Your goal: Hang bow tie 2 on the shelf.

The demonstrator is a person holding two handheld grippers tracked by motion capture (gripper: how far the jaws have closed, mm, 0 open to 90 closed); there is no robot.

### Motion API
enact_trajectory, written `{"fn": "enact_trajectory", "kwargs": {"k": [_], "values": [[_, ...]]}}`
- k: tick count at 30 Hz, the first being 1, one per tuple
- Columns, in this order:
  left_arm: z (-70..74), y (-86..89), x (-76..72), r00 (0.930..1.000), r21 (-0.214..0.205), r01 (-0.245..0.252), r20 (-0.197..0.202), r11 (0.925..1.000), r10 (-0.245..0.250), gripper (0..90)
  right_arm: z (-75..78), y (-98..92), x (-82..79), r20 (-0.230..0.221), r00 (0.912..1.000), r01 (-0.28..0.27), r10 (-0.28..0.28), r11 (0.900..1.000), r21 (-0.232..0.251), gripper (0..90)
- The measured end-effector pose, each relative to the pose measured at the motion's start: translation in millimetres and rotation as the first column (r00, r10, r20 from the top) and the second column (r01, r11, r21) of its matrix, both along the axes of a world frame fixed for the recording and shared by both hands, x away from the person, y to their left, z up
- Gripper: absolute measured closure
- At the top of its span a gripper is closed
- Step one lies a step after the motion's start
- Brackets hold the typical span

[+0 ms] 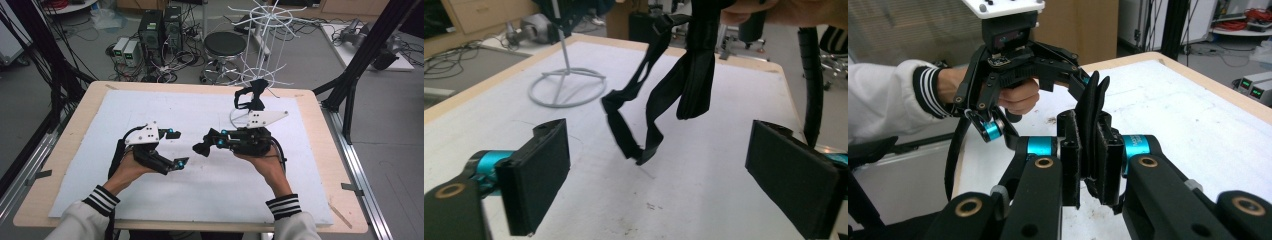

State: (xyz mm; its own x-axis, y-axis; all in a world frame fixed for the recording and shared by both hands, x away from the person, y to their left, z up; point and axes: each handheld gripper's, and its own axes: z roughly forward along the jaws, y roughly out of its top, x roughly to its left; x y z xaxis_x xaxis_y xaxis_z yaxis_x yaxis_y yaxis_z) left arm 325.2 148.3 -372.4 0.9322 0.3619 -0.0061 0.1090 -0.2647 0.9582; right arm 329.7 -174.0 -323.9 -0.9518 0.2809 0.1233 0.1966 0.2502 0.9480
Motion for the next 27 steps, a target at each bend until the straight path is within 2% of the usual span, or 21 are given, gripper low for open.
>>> {"fn": "enact_trajectory", "kwargs": {"k": [6, 14, 24, 27], "values": [[-4.0, 12.9, -0.7, 0.9984, -0.011, -0.055, 0.009, 0.9984, 0.055, 8.0, -0.4, -10.1, -1.7, -0.004, 0.9995, 0.033, -0.033, 0.9994, 0.008, 84.0], [-9.8, 32.6, -4.0, 0.9900, -0.030, -0.137, 0.028, 0.9901, 0.138, 7.6, -1.5, -36.0, -8.5, -0.014, 0.9945, 0.104, -0.103, 0.9939, 0.036, 84.0], [-23.9, 51.0, -12.8, 0.9776, -0.053, -0.208, 0.024, 0.9768, 0.209, 7.6, -0.2, -69.3, -17.8, -0.014, 0.9776, 0.210, -0.210, 0.9730, 0.095, 84.0], [-27.7, 59.1, -16.0, 0.9730, -0.061, -0.228, 0.024, 0.9719, 0.229, 7.7, 0.8, -78.4, -20.1, -0.015, 0.9703, 0.242, -0.241, 0.9640, 0.111, 84.0]]}}
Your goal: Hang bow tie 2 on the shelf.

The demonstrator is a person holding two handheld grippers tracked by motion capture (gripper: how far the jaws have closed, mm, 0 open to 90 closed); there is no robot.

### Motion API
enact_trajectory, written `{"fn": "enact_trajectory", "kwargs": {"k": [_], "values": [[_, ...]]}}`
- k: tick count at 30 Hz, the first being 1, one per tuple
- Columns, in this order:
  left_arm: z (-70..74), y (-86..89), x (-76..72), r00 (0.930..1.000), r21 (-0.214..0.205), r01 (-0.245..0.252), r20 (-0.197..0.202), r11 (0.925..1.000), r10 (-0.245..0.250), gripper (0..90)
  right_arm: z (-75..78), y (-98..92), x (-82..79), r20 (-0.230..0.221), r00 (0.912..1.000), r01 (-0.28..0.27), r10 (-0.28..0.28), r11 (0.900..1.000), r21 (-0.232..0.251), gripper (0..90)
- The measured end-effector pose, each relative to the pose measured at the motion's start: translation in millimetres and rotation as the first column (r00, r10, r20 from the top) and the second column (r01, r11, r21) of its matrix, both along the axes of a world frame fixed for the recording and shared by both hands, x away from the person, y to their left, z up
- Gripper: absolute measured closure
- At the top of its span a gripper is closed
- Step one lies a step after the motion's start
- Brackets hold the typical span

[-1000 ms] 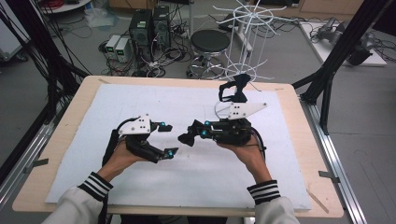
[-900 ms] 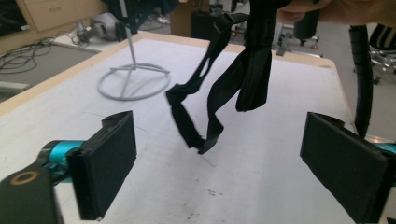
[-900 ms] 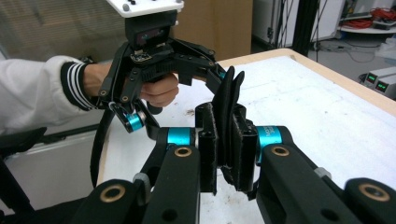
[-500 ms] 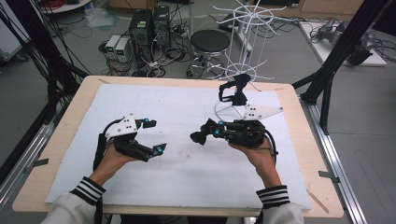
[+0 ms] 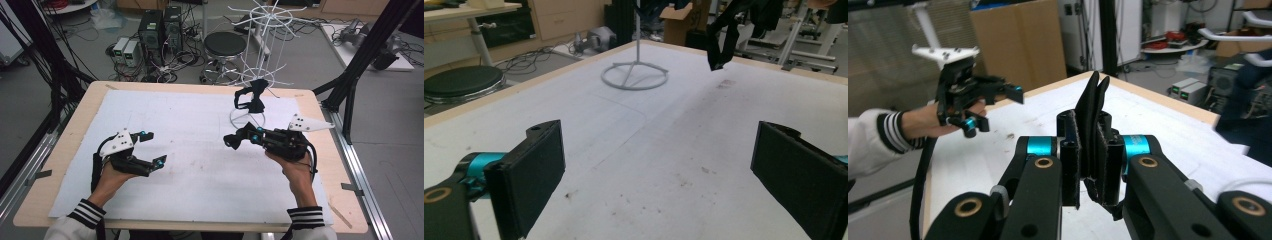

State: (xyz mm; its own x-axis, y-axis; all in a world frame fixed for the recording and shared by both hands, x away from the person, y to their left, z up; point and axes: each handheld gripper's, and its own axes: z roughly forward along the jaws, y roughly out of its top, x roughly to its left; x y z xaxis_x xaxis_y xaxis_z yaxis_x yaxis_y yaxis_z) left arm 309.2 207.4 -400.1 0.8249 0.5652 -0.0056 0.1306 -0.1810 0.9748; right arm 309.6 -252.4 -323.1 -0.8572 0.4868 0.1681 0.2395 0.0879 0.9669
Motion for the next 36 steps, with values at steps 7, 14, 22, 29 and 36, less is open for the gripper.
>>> {"fn": "enact_trajectory", "kwargs": {"k": [7, 14, 22, 29, 36], "values": [[-9.5, 18.5, -7.6, 0.9977, -0.021, -0.061, 0.029, 0.9980, 0.061, 7.7, 2.3, -13.8, -2.8, 0.008, 0.9971, 0.076, -0.076, 0.9971, 0.004, 84.0], [-18.8, 39.8, -14.2, 0.9933, -0.052, -0.102, 0.049, 0.9934, 0.105, 7.7, 5.5, -28.6, -5.0, 0.016, 0.9899, 0.141, -0.141, 0.9899, 0.021, 83.9], [-25.9, 54.0, -18.5, 0.9871, -0.073, -0.144, 0.060, 0.9869, 0.148, 7.7, 8.5, -41.9, -4.1, 0.015, 0.9759, 0.217, -0.218, 0.9757, 0.029, 83.9], [-31.6, 59.1, -21.0, 0.9823, -0.088, -0.163, 0.079, 0.9827, 0.170, 7.7, 16.7, -48.6, -1.6, 0.028, 0.9642, 0.263, -0.264, 0.9643, 0.034, 83.8], [-38.8, 62.2, -22.4, 0.9749, -0.109, -0.193, 0.090, 0.9750, 0.203, 7.7, 27.7, -54.3, 0.9, 0.045, 0.9531, 0.298, -0.299, 0.9540, 0.034, 83.8]]}}
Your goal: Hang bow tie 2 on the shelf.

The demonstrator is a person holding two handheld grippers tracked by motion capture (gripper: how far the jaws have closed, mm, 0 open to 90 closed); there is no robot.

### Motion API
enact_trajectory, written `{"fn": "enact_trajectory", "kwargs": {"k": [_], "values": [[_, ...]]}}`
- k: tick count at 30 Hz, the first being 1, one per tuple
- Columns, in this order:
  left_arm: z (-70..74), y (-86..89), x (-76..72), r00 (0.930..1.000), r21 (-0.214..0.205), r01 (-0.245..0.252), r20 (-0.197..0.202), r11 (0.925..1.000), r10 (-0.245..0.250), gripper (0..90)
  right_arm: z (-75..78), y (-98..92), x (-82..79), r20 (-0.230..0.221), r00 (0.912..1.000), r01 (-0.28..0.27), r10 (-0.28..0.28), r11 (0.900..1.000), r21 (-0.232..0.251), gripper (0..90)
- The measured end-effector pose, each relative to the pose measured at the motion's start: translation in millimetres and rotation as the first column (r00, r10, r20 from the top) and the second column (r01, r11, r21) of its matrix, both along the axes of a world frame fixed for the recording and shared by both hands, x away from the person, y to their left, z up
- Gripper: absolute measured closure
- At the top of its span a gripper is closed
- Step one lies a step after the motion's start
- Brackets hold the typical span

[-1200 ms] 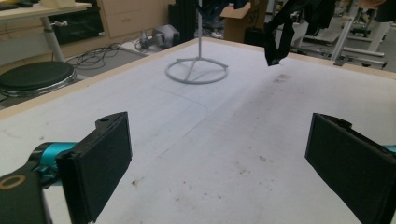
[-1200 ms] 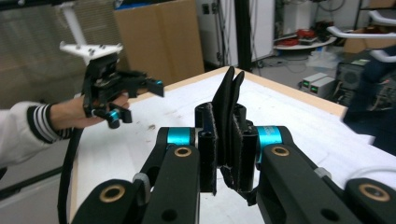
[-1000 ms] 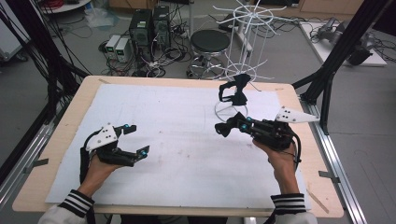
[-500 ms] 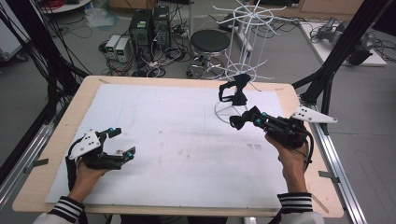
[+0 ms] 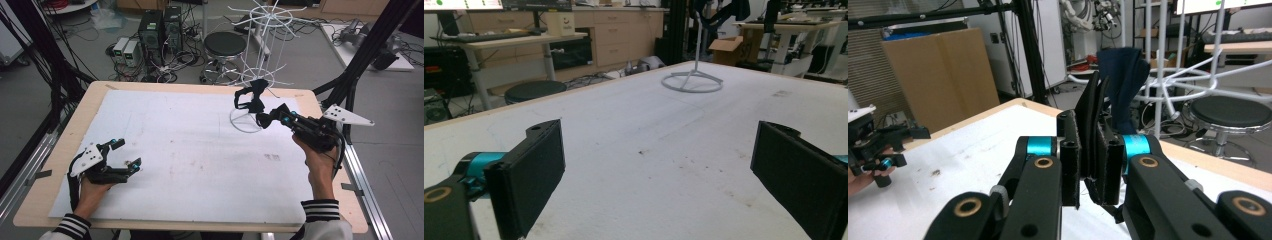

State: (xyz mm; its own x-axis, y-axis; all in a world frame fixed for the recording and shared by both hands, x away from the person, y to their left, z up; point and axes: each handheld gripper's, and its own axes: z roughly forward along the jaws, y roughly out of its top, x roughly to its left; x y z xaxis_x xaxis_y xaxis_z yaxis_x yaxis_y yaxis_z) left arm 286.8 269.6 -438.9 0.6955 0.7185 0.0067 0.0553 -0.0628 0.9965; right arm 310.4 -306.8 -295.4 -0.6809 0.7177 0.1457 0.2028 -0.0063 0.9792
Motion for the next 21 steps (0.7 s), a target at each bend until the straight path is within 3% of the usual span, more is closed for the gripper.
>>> {"fn": "enact_trajectory", "kwargs": {"k": [12, 21], "values": [[-8.5, 3.8, -1.3, 0.9993, -0.014, -0.033, 0.015, 0.9993, 0.033, 7.7, 14.2, -6.6, 5.1, 0.008, 0.9985, 0.055, -0.055, 0.9985, -0.001, 83.7], [-12.3, 5.5, -1.9, 0.9986, -0.012, -0.046, 0.024, 0.9989, 0.047, 7.7, 28.3, -2.4, 9.9, 0.025, 0.9957, 0.091, -0.090, 0.9948, -0.046, 83.6]]}}
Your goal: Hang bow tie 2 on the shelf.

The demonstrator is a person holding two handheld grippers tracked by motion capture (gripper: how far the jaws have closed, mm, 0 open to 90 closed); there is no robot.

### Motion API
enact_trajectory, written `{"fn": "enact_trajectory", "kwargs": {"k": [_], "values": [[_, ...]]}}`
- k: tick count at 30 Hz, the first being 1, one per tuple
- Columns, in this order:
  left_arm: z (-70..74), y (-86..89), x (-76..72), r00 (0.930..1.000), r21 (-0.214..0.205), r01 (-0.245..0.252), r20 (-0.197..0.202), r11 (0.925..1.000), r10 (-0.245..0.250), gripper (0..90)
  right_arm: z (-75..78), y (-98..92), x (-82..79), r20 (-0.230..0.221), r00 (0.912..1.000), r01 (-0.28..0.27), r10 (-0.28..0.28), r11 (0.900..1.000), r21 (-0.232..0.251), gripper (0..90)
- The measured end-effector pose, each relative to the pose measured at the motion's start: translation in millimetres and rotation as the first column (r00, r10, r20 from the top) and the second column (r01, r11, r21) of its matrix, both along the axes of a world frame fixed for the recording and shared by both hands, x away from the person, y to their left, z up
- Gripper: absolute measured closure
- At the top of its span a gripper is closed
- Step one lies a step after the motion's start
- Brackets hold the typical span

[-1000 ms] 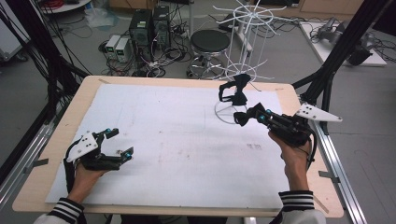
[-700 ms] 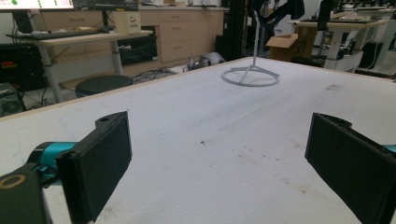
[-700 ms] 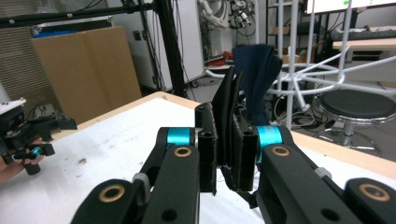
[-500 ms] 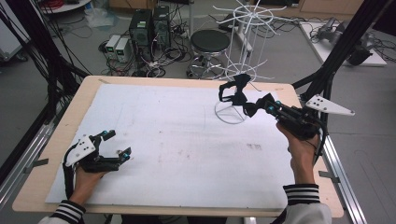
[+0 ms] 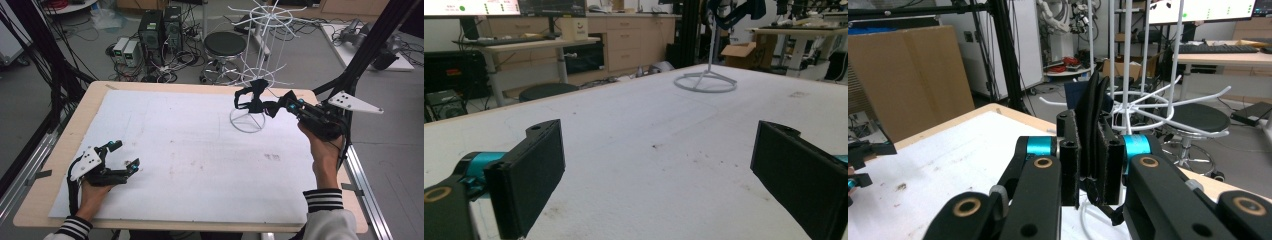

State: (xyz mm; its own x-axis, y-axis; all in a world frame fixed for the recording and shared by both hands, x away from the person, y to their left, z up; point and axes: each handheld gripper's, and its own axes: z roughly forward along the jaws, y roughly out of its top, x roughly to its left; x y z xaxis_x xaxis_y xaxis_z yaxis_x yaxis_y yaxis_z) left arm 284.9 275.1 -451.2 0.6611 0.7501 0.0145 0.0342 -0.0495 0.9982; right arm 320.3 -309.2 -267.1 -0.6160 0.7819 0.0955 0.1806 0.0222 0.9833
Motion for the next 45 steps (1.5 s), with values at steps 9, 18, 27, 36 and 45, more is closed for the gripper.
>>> {"fn": "enact_trajectory", "kwargs": {"k": [9, 18, 27, 36, 45], "values": [[-1.1, 1.4, -0.4, 1.0000, -0.018, 0.002, 0.004, 0.9998, -0.002, 7.7, 5.7, -4.3, 6.9, -0.002, 0.9996, 0.028, -0.028, 0.9996, -0.001, 83.5], [-1.8, 1.9, -1.0, 0.9999, -0.023, 0.008, 0.009, 0.9997, -0.008, 7.7, 9.5, -5.3, 17.5, -0.002, 0.9991, 0.042, -0.042, 0.9991, -0.005, 83.3], [-2.1, 2.1, -1.6, 0.9998, -0.028, 0.011, 0.015, 0.9996, -0.010, 7.7, 9.1, 1.1, 31.5, -0.013, 0.9990, 0.043, -0.043, 0.9989, -0.018, 83.3], [-2.4, 3.0, -1.8, 0.9997, -0.035, 0.008, 0.021, 0.9994, -0.007, 7.7, 9.6, 10.3, 44.6, -0.032, 0.9988, 0.036, -0.038, 0.9981, -0.050, 83.2], [-2.5, 3.3, -1.9, 0.9998, -0.040, 0.006, 0.021, 0.9992, -0.005, 7.7, 5.3, 16.9, 51.8, -0.049, 0.9982, 0.032, -0.035, 0.9971, -0.070, 83.1]]}}
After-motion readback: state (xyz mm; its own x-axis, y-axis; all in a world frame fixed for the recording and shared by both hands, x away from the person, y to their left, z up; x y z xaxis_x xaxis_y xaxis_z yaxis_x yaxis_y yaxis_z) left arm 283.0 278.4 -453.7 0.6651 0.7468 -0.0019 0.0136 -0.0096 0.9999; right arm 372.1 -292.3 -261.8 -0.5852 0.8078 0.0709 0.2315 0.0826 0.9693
